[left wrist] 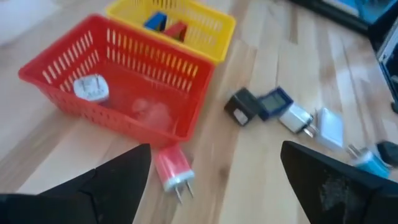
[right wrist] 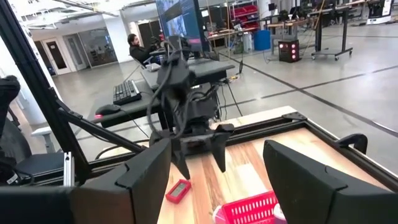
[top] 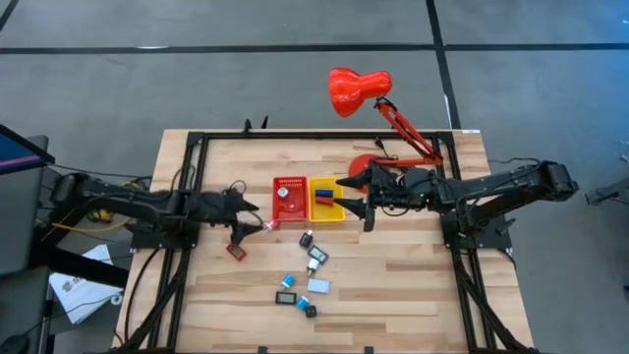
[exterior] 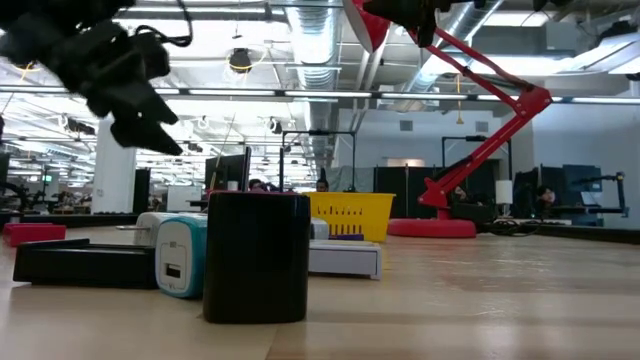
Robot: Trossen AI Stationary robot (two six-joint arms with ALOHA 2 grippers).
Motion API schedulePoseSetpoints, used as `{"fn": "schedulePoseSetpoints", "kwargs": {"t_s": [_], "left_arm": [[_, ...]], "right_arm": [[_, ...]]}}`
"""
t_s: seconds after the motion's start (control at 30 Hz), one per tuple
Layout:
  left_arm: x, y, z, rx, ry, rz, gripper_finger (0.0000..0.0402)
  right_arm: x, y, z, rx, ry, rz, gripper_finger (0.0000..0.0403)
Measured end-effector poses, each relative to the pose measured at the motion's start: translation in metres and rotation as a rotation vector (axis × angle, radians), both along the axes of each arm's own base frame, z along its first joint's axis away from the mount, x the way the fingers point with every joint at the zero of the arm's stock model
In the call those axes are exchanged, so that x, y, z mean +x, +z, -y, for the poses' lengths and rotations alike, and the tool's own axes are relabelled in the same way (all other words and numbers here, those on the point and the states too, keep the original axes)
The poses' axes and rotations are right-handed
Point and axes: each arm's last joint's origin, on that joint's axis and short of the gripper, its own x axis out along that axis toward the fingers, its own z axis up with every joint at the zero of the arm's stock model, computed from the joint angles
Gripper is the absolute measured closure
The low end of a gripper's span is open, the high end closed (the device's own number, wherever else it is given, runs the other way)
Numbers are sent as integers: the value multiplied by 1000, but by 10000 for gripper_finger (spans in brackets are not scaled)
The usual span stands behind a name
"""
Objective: Pick & Place Office items
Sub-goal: Put the red charger adapter into the red basket
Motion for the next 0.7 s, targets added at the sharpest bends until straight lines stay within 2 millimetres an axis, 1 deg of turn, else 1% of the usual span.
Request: {"fn": "schedulePoseSetpoints", "kwargs": {"t_s": [0.07,0.13,0.27,0.37,0.47,0.53,0.6,0.7], "left_arm": [[-3,-12,4,13,42,33,53],[-7,-24,6,0,85,28,55],[-19,-52,7,-32,122,-47,59],[-26,-66,6,-51,142,-73,62],[-28,-71,5,-37,136,-27,64],[-27,-69,4,29,123,-1,67],[-26,-68,4,93,108,-4,71],[-26,-69,4,135,90,-23,76]], "right_arm": [[0,-1,1,-1,-2,-8,154],[0,-1,3,0,-10,-8,154],[0,-1,8,4,-30,-9,154],[0,-1,11,6,-39,-9,154],[0,-1,12,6,-42,-10,154],[0,-1,12,6,-42,-10,154],[0,-1,12,6,-41,-10,154],[0,-1,11,6,-40,-10,154]]}}
